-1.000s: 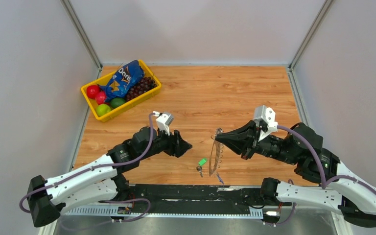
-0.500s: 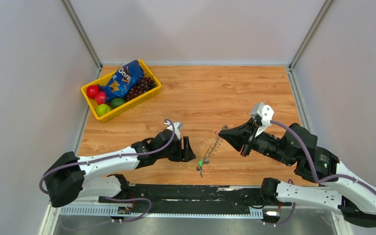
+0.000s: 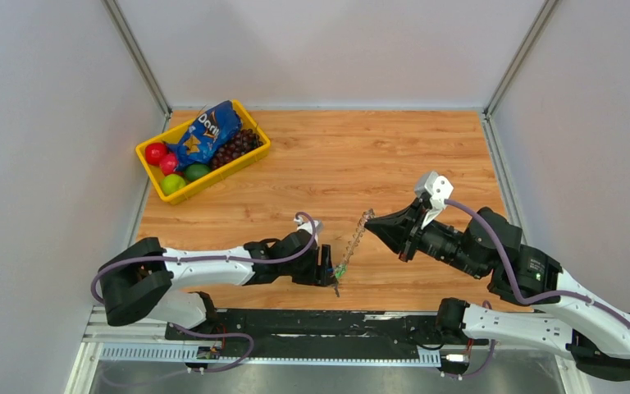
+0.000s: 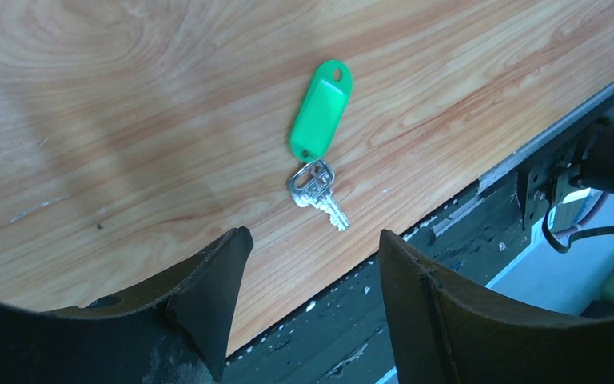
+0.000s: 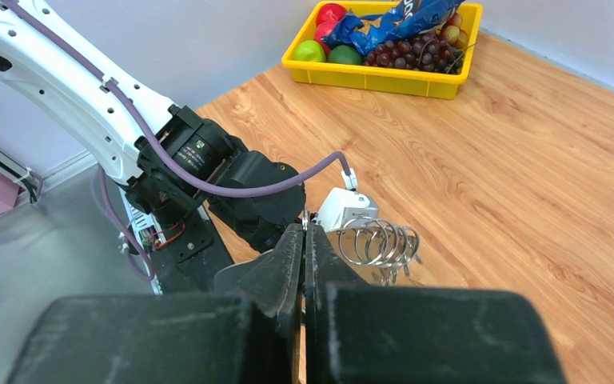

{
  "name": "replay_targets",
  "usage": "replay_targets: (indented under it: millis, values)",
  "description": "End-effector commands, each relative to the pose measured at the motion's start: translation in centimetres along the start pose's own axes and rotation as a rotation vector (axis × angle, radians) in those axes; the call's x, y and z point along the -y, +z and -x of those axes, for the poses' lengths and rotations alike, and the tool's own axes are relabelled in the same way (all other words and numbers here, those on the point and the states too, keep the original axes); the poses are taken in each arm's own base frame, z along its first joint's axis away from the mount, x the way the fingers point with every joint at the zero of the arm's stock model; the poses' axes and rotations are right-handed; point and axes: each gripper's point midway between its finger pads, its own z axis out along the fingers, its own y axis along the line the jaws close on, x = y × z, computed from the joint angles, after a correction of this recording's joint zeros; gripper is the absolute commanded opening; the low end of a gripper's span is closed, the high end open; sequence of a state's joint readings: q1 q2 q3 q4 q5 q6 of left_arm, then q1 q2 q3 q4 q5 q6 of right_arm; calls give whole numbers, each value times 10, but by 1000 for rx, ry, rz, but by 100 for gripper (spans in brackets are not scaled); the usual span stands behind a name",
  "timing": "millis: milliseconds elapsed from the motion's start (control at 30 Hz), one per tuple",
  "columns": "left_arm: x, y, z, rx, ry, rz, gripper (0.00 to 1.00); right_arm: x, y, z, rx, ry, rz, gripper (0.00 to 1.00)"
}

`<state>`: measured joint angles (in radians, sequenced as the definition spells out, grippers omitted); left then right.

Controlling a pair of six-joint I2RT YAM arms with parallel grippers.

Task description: Put the keys on the keyring

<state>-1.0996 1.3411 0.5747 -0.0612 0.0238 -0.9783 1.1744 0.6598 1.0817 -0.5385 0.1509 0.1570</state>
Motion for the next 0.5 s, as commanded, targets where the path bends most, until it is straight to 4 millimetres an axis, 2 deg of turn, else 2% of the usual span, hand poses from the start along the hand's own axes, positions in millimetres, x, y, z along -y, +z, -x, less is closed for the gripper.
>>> replay_targets:
  millis: [0, 200, 467]
  values:
    - [25, 2, 17, 36, 4, -31, 70, 1, -3, 12, 53, 36, -13, 0]
    - [28, 10, 21, 37, 6, 15, 67, 5, -1, 7, 50, 34, -31, 0]
    - [31, 16, 17, 13, 18, 52, 63, 8, -2, 9, 58, 24, -43, 0]
